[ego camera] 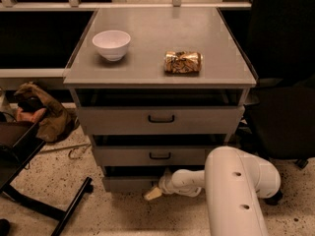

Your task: Open bottom drawer

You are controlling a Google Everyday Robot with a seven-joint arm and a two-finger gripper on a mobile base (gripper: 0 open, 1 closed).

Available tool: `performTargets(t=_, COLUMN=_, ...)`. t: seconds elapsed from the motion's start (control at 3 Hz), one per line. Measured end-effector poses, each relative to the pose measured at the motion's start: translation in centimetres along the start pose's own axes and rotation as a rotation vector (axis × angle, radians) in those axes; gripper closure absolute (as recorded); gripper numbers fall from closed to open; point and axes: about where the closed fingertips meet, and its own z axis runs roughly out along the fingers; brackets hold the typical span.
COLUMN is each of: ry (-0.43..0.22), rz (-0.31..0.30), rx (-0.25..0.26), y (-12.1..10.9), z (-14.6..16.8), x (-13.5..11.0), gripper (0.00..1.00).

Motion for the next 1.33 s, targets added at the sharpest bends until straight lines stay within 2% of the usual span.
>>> performTargets(t=0.67, ry=0.025, rz=0.034, rx=-0.113, y=3.9, z=-2.9, x=1.8, gripper=0.0)
performTargets(t=1.0, ry=0.025, rz=0.034, rx=-0.113, y=3.9, z=-2.9, x=1.8, gripper=0.0)
performTargets(t=1.33, ry=0.06, rz=0.059, rx=-0.143, y=5.1, z=-3.5, x=3.6, gripper=0.0)
